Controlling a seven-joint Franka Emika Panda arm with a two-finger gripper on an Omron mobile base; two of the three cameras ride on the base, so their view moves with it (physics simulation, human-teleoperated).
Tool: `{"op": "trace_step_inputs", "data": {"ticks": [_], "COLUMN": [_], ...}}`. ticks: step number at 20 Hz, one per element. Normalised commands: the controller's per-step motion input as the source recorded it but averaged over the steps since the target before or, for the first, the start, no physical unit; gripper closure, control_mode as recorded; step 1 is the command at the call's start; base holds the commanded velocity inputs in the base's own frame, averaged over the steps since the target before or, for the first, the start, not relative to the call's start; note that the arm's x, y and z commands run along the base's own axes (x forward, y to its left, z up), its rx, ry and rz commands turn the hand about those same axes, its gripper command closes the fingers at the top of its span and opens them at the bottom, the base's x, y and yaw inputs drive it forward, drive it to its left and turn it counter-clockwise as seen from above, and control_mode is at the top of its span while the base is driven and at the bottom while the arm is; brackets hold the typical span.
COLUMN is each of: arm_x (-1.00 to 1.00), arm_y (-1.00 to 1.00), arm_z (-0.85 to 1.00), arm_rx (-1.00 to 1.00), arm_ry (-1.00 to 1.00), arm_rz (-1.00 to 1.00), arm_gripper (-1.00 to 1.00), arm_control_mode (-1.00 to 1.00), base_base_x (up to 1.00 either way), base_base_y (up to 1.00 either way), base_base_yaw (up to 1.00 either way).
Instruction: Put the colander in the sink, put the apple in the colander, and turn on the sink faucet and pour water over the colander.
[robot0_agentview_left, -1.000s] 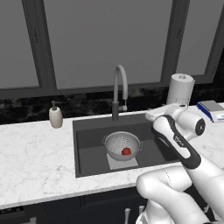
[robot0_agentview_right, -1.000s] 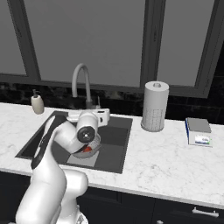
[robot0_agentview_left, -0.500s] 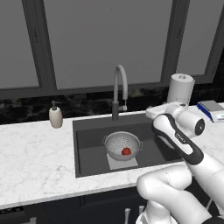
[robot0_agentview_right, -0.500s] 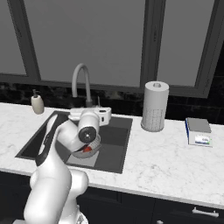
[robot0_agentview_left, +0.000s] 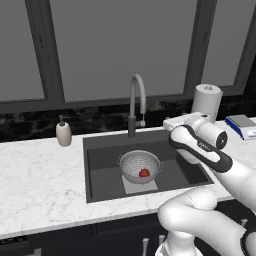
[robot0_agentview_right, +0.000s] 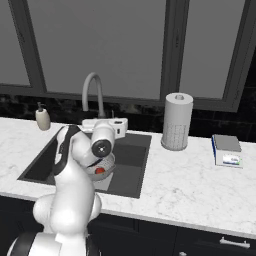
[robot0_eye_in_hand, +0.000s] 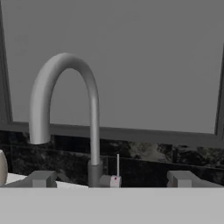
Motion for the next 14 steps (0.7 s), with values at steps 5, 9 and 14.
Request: {"op": "trace_step_inputs", "data": {"ticks": [5, 9, 14], "arm_x": [0.38, 0.25, 0.34], "arm_y": [0.00, 0.00, 0.00], "arm_z": [-0.30, -0.13, 0.00], "arm_rx": [0.03, 0.02, 0.02], "arm_ry": [-0.03, 0.00, 0.00], "arm_rz": [0.00, 0.00, 0.00], "arm_gripper": [-1.00, -1.00, -1.00], "arm_control_mode": [-1.00, -1.00, -1.00], "base_base_x": [0.00, 0.00, 0.00], "base_base_y": [0.00, 0.00, 0.00], "base_base_yaw": [0.00, 0.00, 0.00]}}
